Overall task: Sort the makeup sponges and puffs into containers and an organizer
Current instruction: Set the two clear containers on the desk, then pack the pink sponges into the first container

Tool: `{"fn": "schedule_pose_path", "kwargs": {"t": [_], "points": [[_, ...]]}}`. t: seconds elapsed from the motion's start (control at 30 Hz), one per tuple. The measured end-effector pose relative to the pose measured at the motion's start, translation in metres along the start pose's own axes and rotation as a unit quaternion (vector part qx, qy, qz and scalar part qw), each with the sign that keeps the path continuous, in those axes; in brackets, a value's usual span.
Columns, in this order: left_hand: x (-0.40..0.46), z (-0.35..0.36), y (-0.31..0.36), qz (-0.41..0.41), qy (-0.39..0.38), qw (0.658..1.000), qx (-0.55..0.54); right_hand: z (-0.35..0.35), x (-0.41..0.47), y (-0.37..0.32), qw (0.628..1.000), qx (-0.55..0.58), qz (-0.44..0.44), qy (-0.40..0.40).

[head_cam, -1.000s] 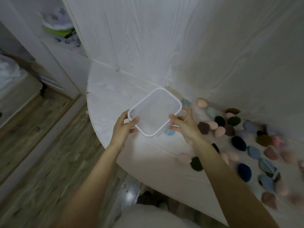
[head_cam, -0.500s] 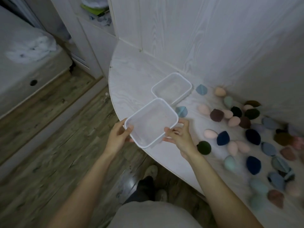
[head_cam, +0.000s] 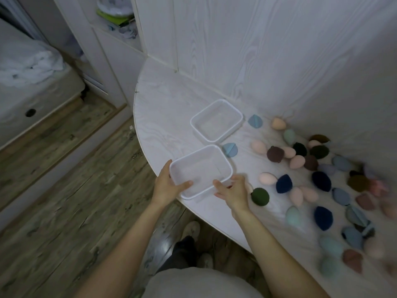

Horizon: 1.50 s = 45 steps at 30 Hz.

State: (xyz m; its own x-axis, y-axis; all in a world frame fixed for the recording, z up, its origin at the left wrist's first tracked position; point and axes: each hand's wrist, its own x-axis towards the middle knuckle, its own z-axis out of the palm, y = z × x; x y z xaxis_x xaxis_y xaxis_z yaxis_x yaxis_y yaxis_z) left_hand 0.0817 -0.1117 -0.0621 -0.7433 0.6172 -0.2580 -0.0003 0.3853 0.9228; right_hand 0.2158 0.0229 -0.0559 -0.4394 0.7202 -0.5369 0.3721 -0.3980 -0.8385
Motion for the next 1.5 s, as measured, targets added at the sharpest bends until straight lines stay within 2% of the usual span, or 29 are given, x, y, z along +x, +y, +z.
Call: {"fn": "schedule_pose_path", "kwargs": {"t": [0.07,0.13,0.17,0.23,0.33,0.4,0.5,0.6,0.7,0.83,1.03,1.13,1.2,1.33,1.5], "points": [[0.001,0.002,0.007,-0.013,-0.012,1.000,-0.009,-0.007,-0.004,0.000,0.996,-0.073,-0.038,0.019],[0.003,0.002,0.012,-0.026,-0.030,0.999,-0.004,-0.018,-0.011,-0.002,0.975,-0.195,-0.106,0.029],[0.005,0.000,0.014,-0.038,-0.040,0.998,-0.002,-0.024,-0.014,-0.006,0.966,-0.224,-0.128,0.015],[0.011,-0.005,0.013,-0.075,-0.050,0.996,-0.012,-0.036,-0.019,-0.016,0.967,-0.211,-0.138,-0.042],[0.018,-0.011,0.011,-0.112,-0.040,0.986,-0.115,-0.049,-0.023,-0.031,0.948,-0.252,-0.171,-0.093],[0.020,-0.012,0.008,-0.130,-0.027,0.975,-0.179,-0.051,-0.024,-0.041,0.916,-0.332,-0.212,-0.079],[0.019,-0.012,0.002,-0.111,-0.074,0.984,-0.116,-0.047,-0.018,-0.060,0.878,-0.381,-0.290,-0.027],[0.022,-0.010,0.000,-0.087,-0.064,0.994,-0.029,-0.037,-0.002,-0.081,0.851,-0.373,-0.368,0.019],[0.028,-0.010,0.005,-0.088,-0.052,0.994,-0.041,-0.022,0.027,-0.104,0.862,-0.359,-0.354,0.054],[0.033,-0.011,0.005,-0.065,-0.041,0.997,0.022,-0.005,0.077,-0.116,0.872,-0.372,-0.305,0.085],[0.036,-0.014,0.004,-0.012,-0.039,0.995,0.095,-0.001,0.118,-0.107,0.905,-0.369,-0.197,0.081],[0.036,-0.013,0.005,-0.022,-0.031,0.994,0.098,-0.004,0.115,-0.105,0.930,-0.286,-0.221,0.064],[0.038,-0.010,0.007,-0.021,-0.030,0.995,0.091,-0.008,0.112,-0.101,0.931,-0.261,-0.252,0.046],[0.042,-0.002,0.010,-0.008,-0.025,0.994,0.109,-0.021,0.107,-0.089,0.918,-0.292,-0.266,0.029],[0.039,-0.004,0.016,0.016,-0.001,0.973,0.232,-0.034,0.095,-0.084,0.929,-0.291,-0.227,0.023]]}}
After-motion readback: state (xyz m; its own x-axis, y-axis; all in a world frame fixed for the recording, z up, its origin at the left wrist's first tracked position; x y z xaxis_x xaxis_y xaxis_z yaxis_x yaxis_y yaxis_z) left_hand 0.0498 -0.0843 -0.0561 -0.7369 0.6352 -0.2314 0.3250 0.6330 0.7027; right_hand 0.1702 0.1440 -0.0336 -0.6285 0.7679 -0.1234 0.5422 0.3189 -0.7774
